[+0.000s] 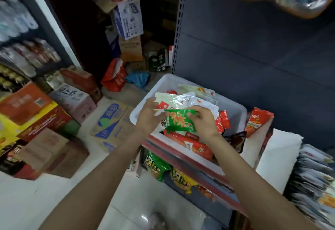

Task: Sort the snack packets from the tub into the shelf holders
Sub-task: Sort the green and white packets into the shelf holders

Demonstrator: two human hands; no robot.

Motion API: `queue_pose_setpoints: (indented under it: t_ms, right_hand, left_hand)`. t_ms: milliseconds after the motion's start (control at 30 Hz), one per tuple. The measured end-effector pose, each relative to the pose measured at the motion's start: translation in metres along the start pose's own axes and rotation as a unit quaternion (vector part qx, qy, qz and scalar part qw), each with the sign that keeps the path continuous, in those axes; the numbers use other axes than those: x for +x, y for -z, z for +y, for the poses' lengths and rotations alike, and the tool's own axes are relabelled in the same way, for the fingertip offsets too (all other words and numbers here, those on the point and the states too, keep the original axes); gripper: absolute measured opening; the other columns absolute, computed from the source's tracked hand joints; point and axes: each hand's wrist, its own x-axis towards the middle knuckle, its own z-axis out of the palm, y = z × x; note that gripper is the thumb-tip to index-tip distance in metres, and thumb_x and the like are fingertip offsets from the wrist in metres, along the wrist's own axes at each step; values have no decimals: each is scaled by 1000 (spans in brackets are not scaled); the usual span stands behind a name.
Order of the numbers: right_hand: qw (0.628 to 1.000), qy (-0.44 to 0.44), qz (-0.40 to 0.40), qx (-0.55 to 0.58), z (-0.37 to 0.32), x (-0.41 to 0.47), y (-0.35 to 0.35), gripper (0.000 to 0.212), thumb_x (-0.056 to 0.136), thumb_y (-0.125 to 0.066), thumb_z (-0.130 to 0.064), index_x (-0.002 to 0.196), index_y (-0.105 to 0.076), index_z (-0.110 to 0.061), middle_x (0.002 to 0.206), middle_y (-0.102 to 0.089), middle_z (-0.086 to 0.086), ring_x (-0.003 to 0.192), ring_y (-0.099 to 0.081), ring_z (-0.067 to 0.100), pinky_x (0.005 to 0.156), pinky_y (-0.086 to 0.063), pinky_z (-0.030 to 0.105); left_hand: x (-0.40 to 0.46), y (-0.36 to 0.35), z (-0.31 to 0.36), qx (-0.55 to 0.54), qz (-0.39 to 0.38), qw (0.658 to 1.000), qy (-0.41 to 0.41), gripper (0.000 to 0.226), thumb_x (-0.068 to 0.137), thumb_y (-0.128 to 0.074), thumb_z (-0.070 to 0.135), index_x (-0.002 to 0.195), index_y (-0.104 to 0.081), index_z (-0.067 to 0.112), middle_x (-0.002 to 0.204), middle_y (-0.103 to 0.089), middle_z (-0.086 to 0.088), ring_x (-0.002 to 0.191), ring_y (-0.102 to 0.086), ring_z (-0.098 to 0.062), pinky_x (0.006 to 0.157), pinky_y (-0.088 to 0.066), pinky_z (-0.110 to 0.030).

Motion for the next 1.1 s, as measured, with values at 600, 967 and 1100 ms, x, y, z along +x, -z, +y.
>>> queue_pose_setpoints:
  t_ms: [600, 967, 1100]
  right_hand:
    - [983, 37, 174, -45, 69, -53, 177, 18, 76, -72, -1, 89, -65, -12, 87, -64, -4, 85, -60, 14, 81, -48, 35]
    - [953, 14, 282, -109, 126, -105, 282, 10, 82, -69, -8, 90, -66, -1, 86, -70, 8, 79, -59, 12, 64, -33, 14]
    - [957, -15, 267, -113, 149, -111, 299, 8, 83, -70, -11, 85, -65, -5, 85, -70, 8, 76, -58, 15, 62, -32, 17]
  left_hand:
    - [-32, -113, 151, -103, -92, 975, -176, 27, 80, -71, 10, 65, -50, 19, 62, -50, 8, 58, -46, 1, 60, -38, -17]
    - [-80, -218, 237, 13, -128, 956, -263, 18, 81, -70, 15, 76, -55, 7, 69, -60, -7, 68, -53, -21, 60, -36, -27]
    - [-89, -245, 248, 67, -126, 941, -306, 17, 81, -70, 15, 83, -60, 2, 74, -61, -8, 70, -53, -22, 64, -34, -33]
